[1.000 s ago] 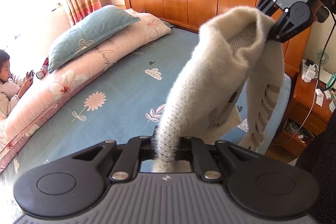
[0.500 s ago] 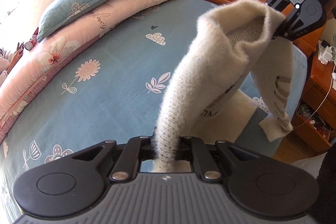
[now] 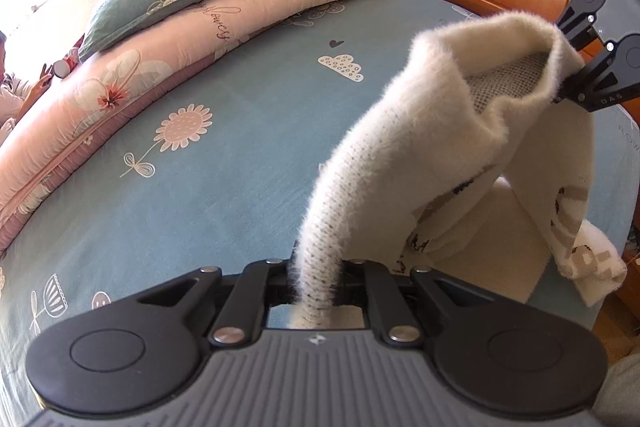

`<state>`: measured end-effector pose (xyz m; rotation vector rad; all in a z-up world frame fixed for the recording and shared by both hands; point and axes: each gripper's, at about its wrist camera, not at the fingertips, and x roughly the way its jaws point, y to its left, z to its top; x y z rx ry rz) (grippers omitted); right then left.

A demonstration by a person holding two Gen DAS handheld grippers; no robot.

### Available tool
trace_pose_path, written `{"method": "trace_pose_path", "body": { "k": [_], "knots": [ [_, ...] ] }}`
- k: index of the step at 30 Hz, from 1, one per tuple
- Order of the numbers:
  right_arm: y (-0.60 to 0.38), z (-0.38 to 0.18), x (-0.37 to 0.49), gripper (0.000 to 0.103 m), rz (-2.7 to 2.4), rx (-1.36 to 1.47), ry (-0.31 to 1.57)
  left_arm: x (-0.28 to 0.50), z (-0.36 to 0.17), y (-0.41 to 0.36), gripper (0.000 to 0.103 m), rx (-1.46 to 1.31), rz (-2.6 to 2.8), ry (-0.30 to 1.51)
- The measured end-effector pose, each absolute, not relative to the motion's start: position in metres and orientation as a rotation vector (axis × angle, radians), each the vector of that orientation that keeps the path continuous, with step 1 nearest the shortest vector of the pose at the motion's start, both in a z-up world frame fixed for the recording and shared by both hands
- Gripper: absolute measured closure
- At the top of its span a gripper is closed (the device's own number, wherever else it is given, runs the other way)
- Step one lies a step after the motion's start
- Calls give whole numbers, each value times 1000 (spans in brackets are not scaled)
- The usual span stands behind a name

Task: Fold clothes
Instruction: 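Hold the sweater up with both grippers, letting it hang open, then lower the sweater onto the bed and open both grippers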

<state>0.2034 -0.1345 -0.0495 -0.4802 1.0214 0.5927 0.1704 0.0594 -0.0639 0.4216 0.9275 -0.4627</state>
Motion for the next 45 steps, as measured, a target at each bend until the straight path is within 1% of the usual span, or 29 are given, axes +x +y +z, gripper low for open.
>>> {"method": "trace_pose_path", "body": {
  "k": [4,8,10,12,13,15,16,17,19,22,25,29,32,33,39,43,45],
  "knots": [
    [-133,-91,210,90,591,-446,1016,174,-102,53,96,467,-466,908],
    [-131,-135,216,90,584,-448,1024,194,-122,45,94,516,-460,872],
    [-131,-150,225,90,575,-431,1024,214,-130,43,90,515,-432,863],
    [-130,-160,238,90,559,-396,1008,236,-138,40,83,512,-401,854],
    [-129,-164,248,88,545,-379,996,247,-142,38,79,516,-375,853],
    [-126,-168,268,71,479,-343,959,264,-148,34,66,522,-310,846],
    [-125,-169,280,54,433,-321,946,271,-151,32,64,522,-276,839],
    [-123,-170,289,48,405,-300,943,275,-151,30,64,516,-254,825],
    [-122,-171,301,47,393,-263,934,277,-150,32,64,492,-248,800],
    [-121,-168,301,40,387,-245,896,276,-147,38,64,468,-225,791],
    [-127,-161,294,34,400,-195,867,271,-146,46,64,390,-224,844],
    [-138,-154,274,33,389,-144,855,246,-147,43,63,330,-258,864],
    [-147,-151,259,33,380,-110,854,221,-153,38,54,301,-296,880],
    [-151,-152,252,33,376,-101,861,211,-155,37,53,290,-306,883],
    [-178,-155,212,32,353,5,889,170,-168,29,53,218,-349,944],
    [-190,-147,192,31,410,121,850,161,-174,25,53,162,-351,988],
    [-193,-143,184,27,449,160,841,157,-172,22,53,154,-350,984]
  ]
}}
